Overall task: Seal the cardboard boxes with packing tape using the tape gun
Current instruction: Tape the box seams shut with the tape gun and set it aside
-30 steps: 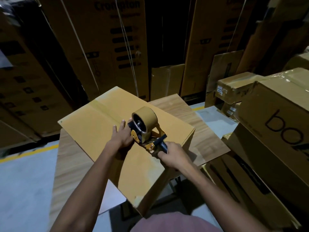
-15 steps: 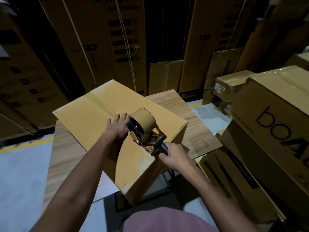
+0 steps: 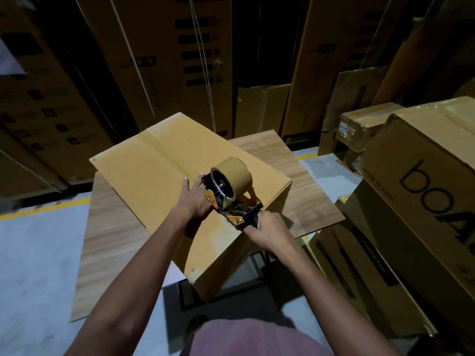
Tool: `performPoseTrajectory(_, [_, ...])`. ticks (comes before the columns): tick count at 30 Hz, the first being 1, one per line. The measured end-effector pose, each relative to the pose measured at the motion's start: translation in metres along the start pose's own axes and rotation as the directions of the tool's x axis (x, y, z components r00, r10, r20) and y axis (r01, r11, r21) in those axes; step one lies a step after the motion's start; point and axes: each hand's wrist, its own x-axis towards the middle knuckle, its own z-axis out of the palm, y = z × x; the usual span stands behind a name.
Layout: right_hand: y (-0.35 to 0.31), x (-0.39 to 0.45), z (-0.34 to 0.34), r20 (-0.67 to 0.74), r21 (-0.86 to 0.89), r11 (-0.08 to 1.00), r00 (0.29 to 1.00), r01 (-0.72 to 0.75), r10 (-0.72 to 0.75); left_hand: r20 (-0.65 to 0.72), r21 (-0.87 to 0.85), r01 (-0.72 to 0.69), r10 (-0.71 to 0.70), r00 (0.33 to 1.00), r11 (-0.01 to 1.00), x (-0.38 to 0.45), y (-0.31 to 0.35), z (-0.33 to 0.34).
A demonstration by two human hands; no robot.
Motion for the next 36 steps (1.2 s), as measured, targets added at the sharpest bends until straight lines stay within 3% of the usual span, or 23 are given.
performPoseTrajectory(12, [0.035, -0.024, 0.013, -0.112, 0.166, 0.986, 0.994, 0.027, -0.008, -0.021, -0.092, -0.031, 0.029, 0.999, 0.995, 0.000, -0.004, 0.001])
performPoseTrajectory(20, [0.035, -0.019, 0.020, -0.038, 0.308, 0.951, 0.999, 0.017, -0.006, -0.023, -0.064, -0.036, 0.035, 0.999, 0.997, 0.018, -0.019, 0.005])
performPoseTrajectory(25, [0.007, 0.017, 0.025, -0.057, 0.271, 0.958, 0.995, 0.093, -0.080, 0.006, -0.076, -0.034, 0.034, 0.999, 0.997, 0.033, -0.046, -0.011])
performPoseTrajectory(36, [-0.023, 0.088, 0.024, -0.128, 0.286, 0.958, 0.991, 0.014, 0.023, -0.033, -0.135, -0.068, 0.064, 0.997, 0.989, 0.077, -0.113, -0.029])
